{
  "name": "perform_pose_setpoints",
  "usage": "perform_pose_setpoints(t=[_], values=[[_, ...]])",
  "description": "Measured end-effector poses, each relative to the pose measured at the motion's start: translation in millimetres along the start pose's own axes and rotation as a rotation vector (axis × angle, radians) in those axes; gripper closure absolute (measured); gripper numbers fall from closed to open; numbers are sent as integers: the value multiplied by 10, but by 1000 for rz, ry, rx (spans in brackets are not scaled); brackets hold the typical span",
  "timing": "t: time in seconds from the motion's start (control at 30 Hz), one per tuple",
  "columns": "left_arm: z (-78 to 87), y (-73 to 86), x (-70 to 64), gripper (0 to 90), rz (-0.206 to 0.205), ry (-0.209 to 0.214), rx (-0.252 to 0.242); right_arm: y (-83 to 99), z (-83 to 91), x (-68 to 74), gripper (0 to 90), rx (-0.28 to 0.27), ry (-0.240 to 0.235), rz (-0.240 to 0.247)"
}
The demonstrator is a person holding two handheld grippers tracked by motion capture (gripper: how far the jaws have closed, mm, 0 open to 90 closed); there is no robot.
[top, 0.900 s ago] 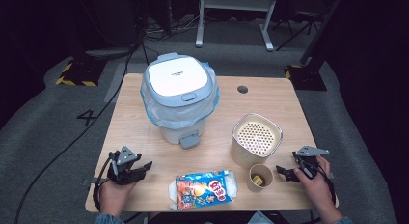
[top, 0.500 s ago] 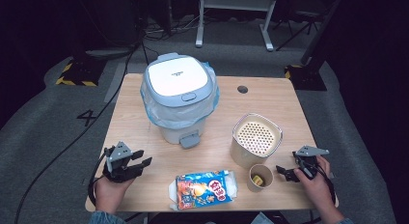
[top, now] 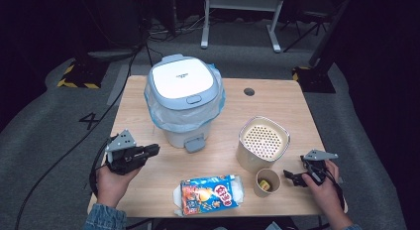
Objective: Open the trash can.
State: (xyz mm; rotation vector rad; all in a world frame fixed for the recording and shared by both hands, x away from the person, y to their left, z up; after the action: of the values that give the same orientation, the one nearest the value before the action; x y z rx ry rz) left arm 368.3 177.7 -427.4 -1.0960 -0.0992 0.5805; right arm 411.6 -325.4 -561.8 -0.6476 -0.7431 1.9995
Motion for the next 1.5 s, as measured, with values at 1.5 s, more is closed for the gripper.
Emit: perform_pose_setpoints(t=[1.5], values=[[-307,-1462,88,900,-68,1,-161,1,1,0,3,1,1,-1]])
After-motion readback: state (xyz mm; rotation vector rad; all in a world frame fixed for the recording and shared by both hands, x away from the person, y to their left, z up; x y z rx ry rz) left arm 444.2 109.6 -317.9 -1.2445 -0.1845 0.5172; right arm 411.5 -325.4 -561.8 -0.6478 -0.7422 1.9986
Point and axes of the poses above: each handheld gripper's, and its own axes: z roughly backward along the jaws, y roughly out of its underside, x roughly to its left, the point moved 8 cm from there along -z, roughly forward along the jaws, and after that the axes turned 12 degrees about y, right-handed, at the moved point
